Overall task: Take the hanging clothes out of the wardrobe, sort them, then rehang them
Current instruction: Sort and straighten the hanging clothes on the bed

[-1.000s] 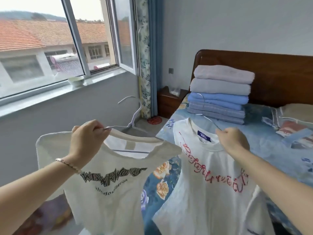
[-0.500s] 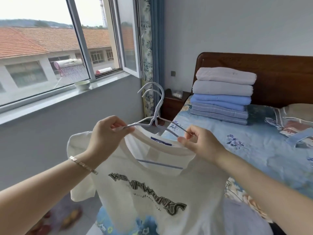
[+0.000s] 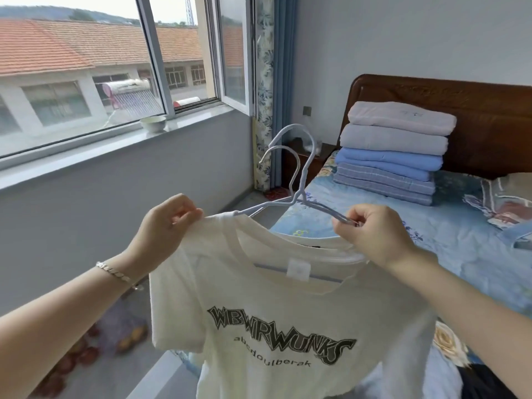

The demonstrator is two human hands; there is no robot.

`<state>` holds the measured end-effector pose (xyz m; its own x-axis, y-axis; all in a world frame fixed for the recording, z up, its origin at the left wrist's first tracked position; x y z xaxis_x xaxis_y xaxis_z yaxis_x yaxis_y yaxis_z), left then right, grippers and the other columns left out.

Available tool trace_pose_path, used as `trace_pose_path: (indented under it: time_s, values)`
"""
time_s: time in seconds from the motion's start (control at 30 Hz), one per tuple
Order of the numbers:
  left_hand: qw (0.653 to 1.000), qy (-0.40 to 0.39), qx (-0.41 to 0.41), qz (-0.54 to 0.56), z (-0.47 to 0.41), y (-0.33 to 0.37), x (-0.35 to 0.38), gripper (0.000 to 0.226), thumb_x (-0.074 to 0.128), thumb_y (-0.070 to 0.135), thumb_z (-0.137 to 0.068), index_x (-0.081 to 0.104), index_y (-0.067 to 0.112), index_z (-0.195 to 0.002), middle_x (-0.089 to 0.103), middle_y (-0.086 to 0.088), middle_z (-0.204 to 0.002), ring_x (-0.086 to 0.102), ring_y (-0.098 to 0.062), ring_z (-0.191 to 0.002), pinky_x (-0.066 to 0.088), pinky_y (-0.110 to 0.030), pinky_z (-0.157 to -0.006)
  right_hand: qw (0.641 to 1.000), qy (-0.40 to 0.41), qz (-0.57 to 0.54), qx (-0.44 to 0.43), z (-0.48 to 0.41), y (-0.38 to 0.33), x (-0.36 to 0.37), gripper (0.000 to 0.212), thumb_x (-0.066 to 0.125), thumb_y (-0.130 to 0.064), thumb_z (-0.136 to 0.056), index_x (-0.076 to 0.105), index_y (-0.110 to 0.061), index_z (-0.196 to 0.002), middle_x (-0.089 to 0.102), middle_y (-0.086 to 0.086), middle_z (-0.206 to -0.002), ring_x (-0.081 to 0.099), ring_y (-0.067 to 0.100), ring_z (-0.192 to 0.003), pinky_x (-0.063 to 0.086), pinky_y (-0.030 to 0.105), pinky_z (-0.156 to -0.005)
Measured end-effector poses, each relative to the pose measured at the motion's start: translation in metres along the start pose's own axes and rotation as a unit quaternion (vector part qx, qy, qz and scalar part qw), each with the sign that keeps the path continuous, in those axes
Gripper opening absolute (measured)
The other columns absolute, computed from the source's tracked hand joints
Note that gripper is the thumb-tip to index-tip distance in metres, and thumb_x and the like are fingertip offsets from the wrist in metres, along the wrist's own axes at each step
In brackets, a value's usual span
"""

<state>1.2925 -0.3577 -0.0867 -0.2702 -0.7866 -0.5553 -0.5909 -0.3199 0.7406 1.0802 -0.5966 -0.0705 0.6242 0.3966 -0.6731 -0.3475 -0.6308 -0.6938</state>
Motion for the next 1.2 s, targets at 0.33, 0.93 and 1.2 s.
trace_pose_path:
  time_s: [0.33,0.93,1.2]
  values:
    - [0.973,-0.145,0.033,-0.175,0.016,0.039,0.021,0.044,0.051,0.044,-0.092,0.041,0.016,-0.059,0.032,0.004,-0.05,0.029,-0.011,-0.046,0.027,-0.019,-0.044,0.989,-0.142,-0.022,0.026,0.022,-0.046,0.005,0.039,0.073,-0.019,-0.076,0.045,-0.017,-0.049,0.039,-0.011,-0.036,0.038,0.0,-0.033,0.028,0.009,-0.037]
    - [0.921,-0.119,-0.042,-0.368,-0.03,-0.011,0.031,0.034,0.044,0.039,-0.094,0.056,0.016,-0.071,0.056,-0.003,-0.074,0.053,-0.028,-0.073,0.036,-0.027,-0.061,0.952,-0.246,-0.14,0.119,0.002,-0.007,0.101,0.031,0.068,-0.031,-0.083,0.05,-0.017,-0.063,0.045,-0.005,-0.055,0.039,0.007,-0.05,0.032,0.017,-0.048]
    - [0.912,-0.183,0.048,-0.365,-0.095,-0.106,0.131,0.021,0.046,0.023,-0.095,0.056,0.012,-0.081,0.064,-0.009,-0.088,0.056,-0.032,-0.082,0.032,-0.028,-0.061,0.963,-0.19,-0.085,0.169,-0.056,0.084,0.19,0.039,0.066,-0.028,-0.085,0.042,-0.015,-0.058,0.068,0.013,-0.087,0.061,0.026,-0.087,0.045,0.024,-0.071]
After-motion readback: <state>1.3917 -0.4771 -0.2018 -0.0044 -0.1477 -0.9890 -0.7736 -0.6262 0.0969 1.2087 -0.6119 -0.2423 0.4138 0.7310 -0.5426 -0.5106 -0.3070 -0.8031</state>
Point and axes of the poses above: each hand's wrist, its own z-axis away from the middle knuckle, its own x-axis out of the palm, y = z × x, the point moved 3 cm from there along -z, towards the middle knuckle
